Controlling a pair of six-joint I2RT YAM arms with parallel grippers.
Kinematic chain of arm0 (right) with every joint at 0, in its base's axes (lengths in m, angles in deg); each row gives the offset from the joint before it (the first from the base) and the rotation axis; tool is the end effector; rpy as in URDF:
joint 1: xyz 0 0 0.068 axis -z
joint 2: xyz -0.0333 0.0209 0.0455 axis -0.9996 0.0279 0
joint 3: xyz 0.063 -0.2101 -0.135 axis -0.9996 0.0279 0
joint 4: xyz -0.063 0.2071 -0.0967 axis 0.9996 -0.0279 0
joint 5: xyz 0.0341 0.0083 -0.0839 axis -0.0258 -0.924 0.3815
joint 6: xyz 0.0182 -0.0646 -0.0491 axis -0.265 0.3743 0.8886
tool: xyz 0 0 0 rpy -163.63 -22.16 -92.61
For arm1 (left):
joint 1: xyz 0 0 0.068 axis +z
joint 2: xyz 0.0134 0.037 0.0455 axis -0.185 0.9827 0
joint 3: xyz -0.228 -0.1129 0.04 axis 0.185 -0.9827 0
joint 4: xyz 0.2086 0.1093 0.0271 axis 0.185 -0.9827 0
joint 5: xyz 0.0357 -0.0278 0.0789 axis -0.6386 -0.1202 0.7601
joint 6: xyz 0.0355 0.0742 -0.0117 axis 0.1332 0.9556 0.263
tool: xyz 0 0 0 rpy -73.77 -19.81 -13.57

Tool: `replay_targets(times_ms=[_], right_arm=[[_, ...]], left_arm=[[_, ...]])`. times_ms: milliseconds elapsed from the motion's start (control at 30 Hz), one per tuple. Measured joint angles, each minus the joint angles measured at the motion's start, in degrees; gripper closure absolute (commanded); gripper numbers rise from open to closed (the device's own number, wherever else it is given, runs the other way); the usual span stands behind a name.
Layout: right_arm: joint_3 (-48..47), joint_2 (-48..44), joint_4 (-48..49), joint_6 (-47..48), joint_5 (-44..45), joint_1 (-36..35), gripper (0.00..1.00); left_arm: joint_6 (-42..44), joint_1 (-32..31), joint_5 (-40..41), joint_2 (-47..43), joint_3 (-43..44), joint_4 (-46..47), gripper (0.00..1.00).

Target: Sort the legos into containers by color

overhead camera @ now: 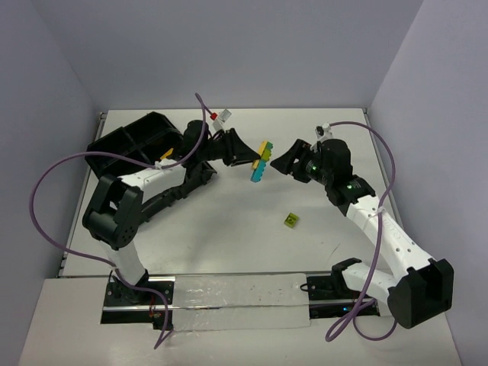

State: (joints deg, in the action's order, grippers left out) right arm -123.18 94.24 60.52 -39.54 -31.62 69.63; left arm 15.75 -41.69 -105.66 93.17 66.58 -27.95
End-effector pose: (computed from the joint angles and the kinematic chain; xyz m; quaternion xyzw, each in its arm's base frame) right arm 0.2396 0.1021 0.2898 0.0820 0.8253 0.3691 0.4193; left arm 0.3302 -0.2525 0.2478 0.0376 0.7694 -0.5938 0.2325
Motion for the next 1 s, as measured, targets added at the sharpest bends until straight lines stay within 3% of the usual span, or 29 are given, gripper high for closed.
replay_targets(times_ms=[433, 1000], right_arm=[[-3.17, 6.64, -2.25, -2.08, 4.89, -2.76, 0.32], [-7.37, 19.55, 1.23, -2.08, 4.93, -6.23, 0.35]], left_arm=[[14.41, -2.20, 21.22, -3.06, 5.12, -22.96, 1.00], [17.29, -3.72, 24.61, -3.10, 5.12, -28.38, 1.00]])
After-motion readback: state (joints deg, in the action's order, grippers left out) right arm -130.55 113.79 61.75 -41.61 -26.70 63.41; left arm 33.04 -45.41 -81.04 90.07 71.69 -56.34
